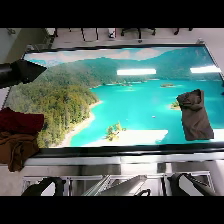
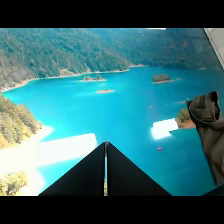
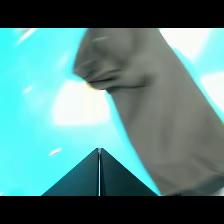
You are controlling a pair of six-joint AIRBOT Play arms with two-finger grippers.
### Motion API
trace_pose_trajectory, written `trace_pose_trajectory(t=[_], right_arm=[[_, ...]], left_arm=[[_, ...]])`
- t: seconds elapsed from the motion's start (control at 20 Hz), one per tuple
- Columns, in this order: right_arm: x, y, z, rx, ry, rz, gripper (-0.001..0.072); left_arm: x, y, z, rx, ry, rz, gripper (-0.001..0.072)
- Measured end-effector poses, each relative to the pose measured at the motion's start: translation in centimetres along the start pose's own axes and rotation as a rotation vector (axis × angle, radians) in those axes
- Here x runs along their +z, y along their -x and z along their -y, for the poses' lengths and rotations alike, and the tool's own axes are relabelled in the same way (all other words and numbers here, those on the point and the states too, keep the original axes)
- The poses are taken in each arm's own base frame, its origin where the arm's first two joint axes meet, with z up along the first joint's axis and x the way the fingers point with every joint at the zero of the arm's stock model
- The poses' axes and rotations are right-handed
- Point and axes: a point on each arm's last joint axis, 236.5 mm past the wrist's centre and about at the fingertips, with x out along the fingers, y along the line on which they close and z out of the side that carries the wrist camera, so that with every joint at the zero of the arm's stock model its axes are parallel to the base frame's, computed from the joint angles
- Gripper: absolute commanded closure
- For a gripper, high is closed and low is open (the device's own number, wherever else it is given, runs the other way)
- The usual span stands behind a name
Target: Fold the shirts.
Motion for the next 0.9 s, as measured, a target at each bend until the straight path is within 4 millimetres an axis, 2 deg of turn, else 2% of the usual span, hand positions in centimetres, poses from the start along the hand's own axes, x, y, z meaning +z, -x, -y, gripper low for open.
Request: trace_pose_trajectory(t=[0.05,0.15,0.25,0.4,0.45,0.55,0.65,0.9], right_arm=[[-1.0,-0.5,-2.4,0.036,0.062,-0.019,0.0693],[-4.6,-2.0,-7.1,0.109,0.196,-0.076,0.0693],[-10.2,-3.6,-11.3,0.193,0.319,-0.157,0.0693],[-18.0,-5.1,-14.6,0.310,0.436,-0.265,0.0692],[-19.6,-5.4,-15.1,0.336,0.456,-0.290,0.0692],[-21.6,-5.8,-16.0,0.379,0.482,-0.311,0.0691],[-22.7,-5.9,-16.4,0.401,0.490,-0.324,0.0691],[-23.6,-6.0,-16.7,0.421,0.498,-0.335,0.0691]], left_arm=[[-0.6,0.1,0.3,-0.005,0.009,-0.008,0.0689],[-3.1,-0.3,0.8,-0.019,0.037,-0.052,0.0689],[-7.2,-1.3,0.8,-0.025,0.078,-0.121,0.0689],[-15.1,-2.9,0.5,-0.028,0.141,-0.242,0.0689],[-17.5,-3.4,0.5,-0.030,0.158,-0.273,0.0689],[-21.2,-3.9,0.4,-0.031,0.183,-0.308,0.0689],[-23.5,-4.2,0.3,-0.029,0.200,-0.318,0.0689],[-25.4,-4.4,-0.2,-0.022,0.214,-0.291,0.0689]])
